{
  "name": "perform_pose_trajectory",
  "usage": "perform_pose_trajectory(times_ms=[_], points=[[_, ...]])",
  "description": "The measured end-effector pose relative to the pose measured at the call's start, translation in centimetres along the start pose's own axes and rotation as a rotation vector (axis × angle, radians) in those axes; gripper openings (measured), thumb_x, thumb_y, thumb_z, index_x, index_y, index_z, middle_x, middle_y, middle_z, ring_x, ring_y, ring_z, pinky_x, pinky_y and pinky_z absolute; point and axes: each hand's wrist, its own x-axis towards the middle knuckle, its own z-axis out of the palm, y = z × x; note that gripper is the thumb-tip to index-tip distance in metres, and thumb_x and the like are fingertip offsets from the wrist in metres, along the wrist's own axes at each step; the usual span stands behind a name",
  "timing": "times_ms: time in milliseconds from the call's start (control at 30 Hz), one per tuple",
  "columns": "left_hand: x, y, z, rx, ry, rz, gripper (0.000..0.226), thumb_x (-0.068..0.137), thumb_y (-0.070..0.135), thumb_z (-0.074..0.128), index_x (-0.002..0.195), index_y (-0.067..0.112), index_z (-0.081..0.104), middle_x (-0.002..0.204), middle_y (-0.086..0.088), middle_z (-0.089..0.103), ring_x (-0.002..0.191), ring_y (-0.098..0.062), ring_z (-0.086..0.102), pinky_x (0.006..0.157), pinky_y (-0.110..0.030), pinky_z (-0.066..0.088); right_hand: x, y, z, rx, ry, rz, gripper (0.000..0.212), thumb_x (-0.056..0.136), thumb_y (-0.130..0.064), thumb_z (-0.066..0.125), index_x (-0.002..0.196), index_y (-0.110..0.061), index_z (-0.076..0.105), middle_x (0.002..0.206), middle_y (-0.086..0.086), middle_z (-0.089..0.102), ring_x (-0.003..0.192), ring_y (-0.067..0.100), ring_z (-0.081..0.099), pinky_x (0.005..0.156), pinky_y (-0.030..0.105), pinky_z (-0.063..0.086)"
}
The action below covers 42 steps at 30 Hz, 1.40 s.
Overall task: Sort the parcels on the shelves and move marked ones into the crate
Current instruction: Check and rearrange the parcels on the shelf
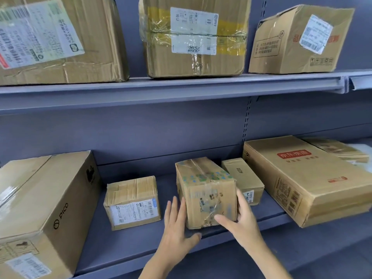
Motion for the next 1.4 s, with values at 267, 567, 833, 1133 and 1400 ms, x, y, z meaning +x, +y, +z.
perform_pose_trajectory(times_ms=[267,567,833,1133,1400], points=[[1.4,1.9,-7.4,-0.256,0.063,0.191,0.105,0.062,0.074,0.054,0.144,0.039,0.0,0.148,0.025,-0.027,0.136,0.0,-0.027,0.115,-0.04,0.0,0.6,-7.4,-0.8,-0.084,-0.015,-0.134,0.121,0.036,-0.041,0.088,0.125,-0.072,0.012,0.122,-0.052,0.035,0.117,-0.023,0.035,0.087,0.004,0.037],[1.6,1.5,-8.0,-0.585,-0.106,0.168,0.104,0.059,0.056,0.072,0.141,0.052,0.008,0.149,0.028,0.009,0.141,0.001,0.005,0.114,-0.043,0.023,-0.8,-7.7,1.2,0.052,0.075,-0.116,0.118,0.035,-0.052,0.087,0.136,-0.045,0.025,0.12,-0.033,0.054,0.115,-0.006,0.052,0.095,0.03,0.048],[1.6,1.5,-8.9,-0.828,-0.005,0.082,0.103,0.048,0.042,0.083,0.138,0.042,0.032,0.134,-0.008,0.044,0.127,-0.02,0.043,0.1,-0.046,0.044,-0.1,-8.0,1.9,0.337,0.018,-0.065,0.082,0.047,-0.053,0.083,0.12,-0.035,0.051,0.115,-0.01,0.066,0.109,0.01,0.061,0.082,0.025,0.053],[2.5,3.4,-5.7,-1.353,0.171,-0.103,0.06,0.048,0.027,0.077,0.105,0.023,0.058,0.097,-0.001,0.073,0.086,-0.02,0.07,0.062,-0.032,0.056,-2.8,-0.8,-2.7,0.828,-0.288,0.707,0.073,0.075,-0.041,0.061,0.137,-0.007,0.042,0.132,0.021,0.053,0.123,0.04,0.048,0.106,0.06,0.029],[3.7,5.5,-3.1,-1.195,0.253,-0.084,0.066,0.056,0.033,0.076,0.117,0.026,0.053,0.114,0.0,0.067,0.107,-0.019,0.063,0.079,-0.032,0.053,-3.5,-0.2,-4.9,1.212,-0.259,0.58,0.061,0.065,-0.021,0.081,0.122,-0.011,0.061,0.129,0.022,0.056,0.115,0.044,0.054,0.085,0.06,0.047]])
